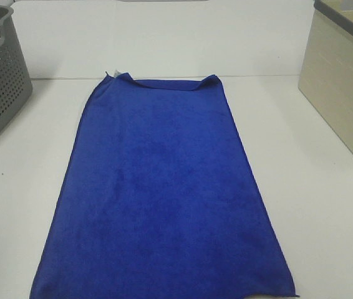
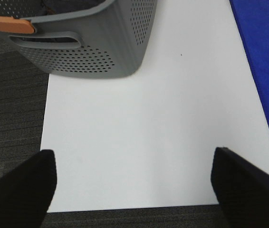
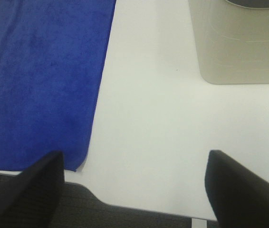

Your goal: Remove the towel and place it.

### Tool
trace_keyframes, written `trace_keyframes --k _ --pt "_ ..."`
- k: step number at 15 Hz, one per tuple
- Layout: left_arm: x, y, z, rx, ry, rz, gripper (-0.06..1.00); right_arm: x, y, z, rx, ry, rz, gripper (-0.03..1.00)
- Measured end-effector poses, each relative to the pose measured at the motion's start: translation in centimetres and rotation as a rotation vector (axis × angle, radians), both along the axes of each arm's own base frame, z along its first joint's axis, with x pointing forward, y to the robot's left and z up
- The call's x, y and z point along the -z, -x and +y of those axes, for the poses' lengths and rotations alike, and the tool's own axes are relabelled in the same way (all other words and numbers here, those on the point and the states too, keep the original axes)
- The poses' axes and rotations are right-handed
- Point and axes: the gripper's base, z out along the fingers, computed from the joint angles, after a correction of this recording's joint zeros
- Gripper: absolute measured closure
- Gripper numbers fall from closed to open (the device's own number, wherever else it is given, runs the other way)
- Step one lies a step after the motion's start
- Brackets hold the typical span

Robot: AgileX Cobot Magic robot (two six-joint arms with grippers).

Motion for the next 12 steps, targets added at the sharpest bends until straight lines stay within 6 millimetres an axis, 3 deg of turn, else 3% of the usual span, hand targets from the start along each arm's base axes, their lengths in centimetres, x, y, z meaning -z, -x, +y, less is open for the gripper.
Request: trace_keyframes --k 2,5,7,12 --pt "1.5 1.3 -0.3 -0.002 0.003 -0.029 0.11 1.0 0.7 0.0 -0.025 0.027 -0.021 0.18" --pt "2.8 5.3 -1.1 -0.035 0.032 -0.205 0.11 3.4 2.6 -0.2 -0.029 0.034 -0.1 0.18" --pt "3.1 6.0 -1.2 -0.039 0.037 -0.229 0.11 4.1 3.0 -0.3 -0.027 0.037 -0.115 0.19" --pt "4.7 5.2 -1.2 -0.033 0.052 -0.185 0.11 6.7 1.3 -0.3 -0.016 0.052 -0.065 0.19"
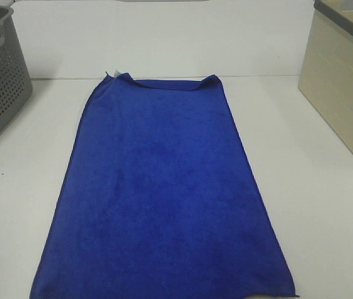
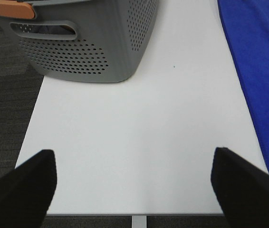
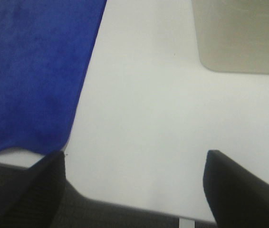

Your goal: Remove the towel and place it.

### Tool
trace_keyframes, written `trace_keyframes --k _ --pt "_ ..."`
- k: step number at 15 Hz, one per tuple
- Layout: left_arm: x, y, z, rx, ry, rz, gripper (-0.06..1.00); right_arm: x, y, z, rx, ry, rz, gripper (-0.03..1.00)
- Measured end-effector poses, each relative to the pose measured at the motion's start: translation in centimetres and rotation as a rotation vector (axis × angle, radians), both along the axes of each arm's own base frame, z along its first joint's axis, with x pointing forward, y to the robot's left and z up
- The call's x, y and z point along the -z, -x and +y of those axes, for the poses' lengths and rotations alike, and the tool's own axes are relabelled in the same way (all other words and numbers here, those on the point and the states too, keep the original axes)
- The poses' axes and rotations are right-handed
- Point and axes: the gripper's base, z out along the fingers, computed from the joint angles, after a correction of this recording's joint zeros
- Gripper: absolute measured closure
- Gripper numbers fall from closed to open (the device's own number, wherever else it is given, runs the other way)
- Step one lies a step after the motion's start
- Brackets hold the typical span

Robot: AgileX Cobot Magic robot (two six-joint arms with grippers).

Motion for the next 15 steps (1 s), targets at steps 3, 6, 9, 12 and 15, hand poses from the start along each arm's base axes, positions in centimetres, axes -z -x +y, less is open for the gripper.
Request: trace_keyframes --k 3,6,9,12,15 --pt "0.06 -0.76 -0.14 0.018 0.019 -0.062 0.11 0.35 -0.44 0.02 0.002 -0.001 -0.016 0.19" --pt "0.28 -1.06 -0.22 0.026 0.032 -0.073 0.11 0.34 -0.45 0.02 0.002 -0.002 -0.017 0.19" --pt "0.19 -1.1 -0.22 0.035 0.032 -0.084 0.11 0.34 -0.45 0.02 0.002 -0.002 -0.017 0.19" --pt "0.19 -1.04 -0.13 0.136 0.038 -0.082 0.11 0.34 -0.45 0.02 0.002 -0.002 -0.017 0.19" --pt "0.19 -0.99 -0.06 0.218 0.041 -0.081 0.12 0.34 -0.45 0.02 0.002 -0.002 -0.017 0.19"
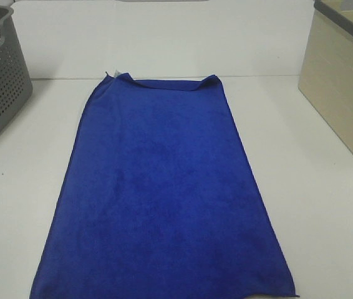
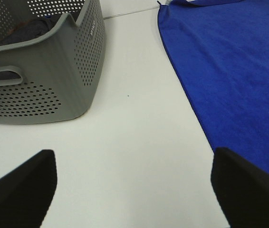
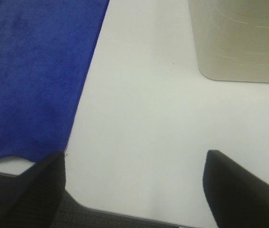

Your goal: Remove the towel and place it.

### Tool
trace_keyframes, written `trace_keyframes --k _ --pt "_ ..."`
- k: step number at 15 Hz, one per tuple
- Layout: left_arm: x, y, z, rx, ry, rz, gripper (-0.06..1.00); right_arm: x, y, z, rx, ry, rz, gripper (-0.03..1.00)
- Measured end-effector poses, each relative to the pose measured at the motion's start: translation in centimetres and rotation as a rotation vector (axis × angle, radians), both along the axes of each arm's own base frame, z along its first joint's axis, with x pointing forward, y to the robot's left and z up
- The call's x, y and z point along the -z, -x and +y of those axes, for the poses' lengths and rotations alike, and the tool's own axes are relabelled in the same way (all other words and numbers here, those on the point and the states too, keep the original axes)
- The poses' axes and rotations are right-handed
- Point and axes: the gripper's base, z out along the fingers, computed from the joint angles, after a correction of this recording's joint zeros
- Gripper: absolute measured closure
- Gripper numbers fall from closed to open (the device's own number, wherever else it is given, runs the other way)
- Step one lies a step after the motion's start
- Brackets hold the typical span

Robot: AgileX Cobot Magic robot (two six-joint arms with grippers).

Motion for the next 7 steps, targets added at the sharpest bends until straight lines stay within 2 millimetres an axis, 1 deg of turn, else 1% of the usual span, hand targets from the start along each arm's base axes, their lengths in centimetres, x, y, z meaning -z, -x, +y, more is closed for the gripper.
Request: trace_keyframes --k 7 --pt "0.0 0.0 0.0 0.001 0.001 0.0 0.12 0.0 0.0 0.0 0.0 0.0 0.0 0.19"
